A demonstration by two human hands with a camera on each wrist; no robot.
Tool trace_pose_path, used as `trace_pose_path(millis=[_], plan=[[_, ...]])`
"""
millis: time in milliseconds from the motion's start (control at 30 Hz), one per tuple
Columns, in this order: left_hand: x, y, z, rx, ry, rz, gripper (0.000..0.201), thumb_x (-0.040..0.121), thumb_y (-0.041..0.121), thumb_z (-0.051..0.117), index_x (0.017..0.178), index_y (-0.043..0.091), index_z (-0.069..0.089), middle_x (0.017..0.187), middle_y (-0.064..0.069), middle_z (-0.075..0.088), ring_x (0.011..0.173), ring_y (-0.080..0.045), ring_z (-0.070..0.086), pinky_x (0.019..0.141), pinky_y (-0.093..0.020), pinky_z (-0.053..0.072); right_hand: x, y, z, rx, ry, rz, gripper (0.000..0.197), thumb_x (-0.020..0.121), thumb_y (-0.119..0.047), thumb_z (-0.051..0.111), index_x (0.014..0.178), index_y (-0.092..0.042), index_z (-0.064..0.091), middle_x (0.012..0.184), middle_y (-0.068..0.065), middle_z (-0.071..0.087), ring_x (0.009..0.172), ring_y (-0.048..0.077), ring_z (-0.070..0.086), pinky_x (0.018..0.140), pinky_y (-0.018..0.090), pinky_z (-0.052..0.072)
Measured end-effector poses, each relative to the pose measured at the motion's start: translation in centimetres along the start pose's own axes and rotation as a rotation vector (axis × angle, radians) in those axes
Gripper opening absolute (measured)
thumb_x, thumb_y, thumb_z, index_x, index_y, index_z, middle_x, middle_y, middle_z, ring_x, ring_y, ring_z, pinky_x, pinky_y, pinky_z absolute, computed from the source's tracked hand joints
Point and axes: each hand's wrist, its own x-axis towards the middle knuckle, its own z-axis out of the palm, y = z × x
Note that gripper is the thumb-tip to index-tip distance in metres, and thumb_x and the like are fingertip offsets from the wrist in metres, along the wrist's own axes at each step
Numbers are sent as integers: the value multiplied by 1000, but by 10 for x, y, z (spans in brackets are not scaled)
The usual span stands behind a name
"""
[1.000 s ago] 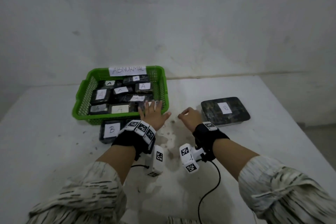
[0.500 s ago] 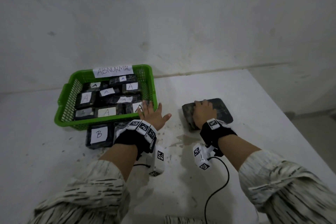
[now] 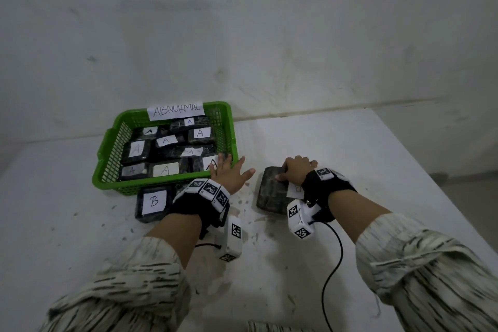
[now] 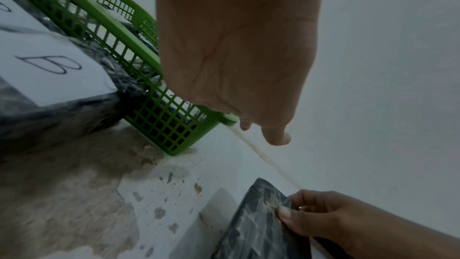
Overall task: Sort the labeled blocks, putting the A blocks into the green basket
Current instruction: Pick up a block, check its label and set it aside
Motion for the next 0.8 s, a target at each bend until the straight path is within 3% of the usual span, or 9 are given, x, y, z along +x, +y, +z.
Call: trace_pose_path(millis=[100, 200, 267, 367, 467, 533, 633, 733, 800], plan=[[-1, -1, -6, -106, 0, 14, 58, 98, 52, 22, 150, 29, 12, 159, -7, -3, 146, -25, -11, 115, -47, -8, -1, 3, -4, 331, -54, -97, 30, 91, -30, 64, 96, -2, 58, 87, 9, 60, 95, 28, 57, 72, 28, 38], [-1, -2, -12, -193, 19, 37, 54, 100, 46, 21, 149, 26, 15, 159, -7, 4, 146, -24, -3, 116, -48, 0, -9, 2, -7, 616, -40, -146, 27, 94, -28, 60, 99, -7, 43, 87, 3, 52, 84, 20, 49, 59, 20, 36], [-1, -3, -14, -298, 83, 76, 52, 100, 43, 24, 148, 22, 24, 156, -10, 15, 145, -26, 10, 118, -45, 9, -10, 0, -6, 898, -18, -163, 23, 95, -24, 59, 100, -9, 42, 90, 6, 57, 79, 17, 53, 65, 18, 42], [-4, -2, -18, -584, 211, 107, 54, 98, 46, 32, 142, 17, 37, 147, -16, 33, 137, -29, 31, 114, -39, 23, -11, -8, -7, 1240, 12, -140, 18, 94, -25, 59, 96, -13, 45, 99, 16, 61, 80, 23, 58, 75, 33, 47], [-10, 1, -25, -766, 270, 143, 47, 97, 44, 38, 133, 14, 43, 134, -11, 48, 125, -26, 45, 101, -31, 34, -16, -22, -11, 1432, -9, -151, 33, 94, -30, 58, 116, -7, 47, 104, 15, 64, 85, 26, 63, 78, 37, 51], [-14, 2, -31, -856, 289, 190, 36, 97, 39, 42, 123, 15, 49, 124, -8, 56, 119, -25, 51, 99, -33, 38, -18, -32, -12, 1475, -73, -249, 52, 95, -44, 52, 125, -1, 52, 113, 17, 67, 99, 30, 66, 89, 40, 52], [-17, 1, -38, -960, 294, 219, 27, 94, 39, 48, 113, 21, 55, 122, -6, 59, 116, -25, 54, 105, -44, 38, -27, -46, -16, 1488, -104, -283, 61, 98, -55, 35, 126, -7, 59, 119, 15, 67, 110, 29, 65, 96, 41, 51], [-16, -6, -41, -1095, 272, 197, 24, 86, 51, 54, 100, 33, 61, 120, -7, 63, 113, -26, 59, 103, -50, 41, -27, -55, -15, 1465, 6, -288, 57, 97, -53, 38, 123, -7, 60, 118, 15, 67, 109, 29, 65, 99, 44, 49], [-18, -8, -41, -1113, 288, 208, 14, 92, 43, 51, 96, 34, 61, 117, -10, 64, 111, -27, 60, 101, -51, 43, -27, -60, -14, 1420, 99, -286, 52, 97, -50, 44, 118, -5, 61, 114, 16, 68, 107, 31, 65, 99, 48, 49]])
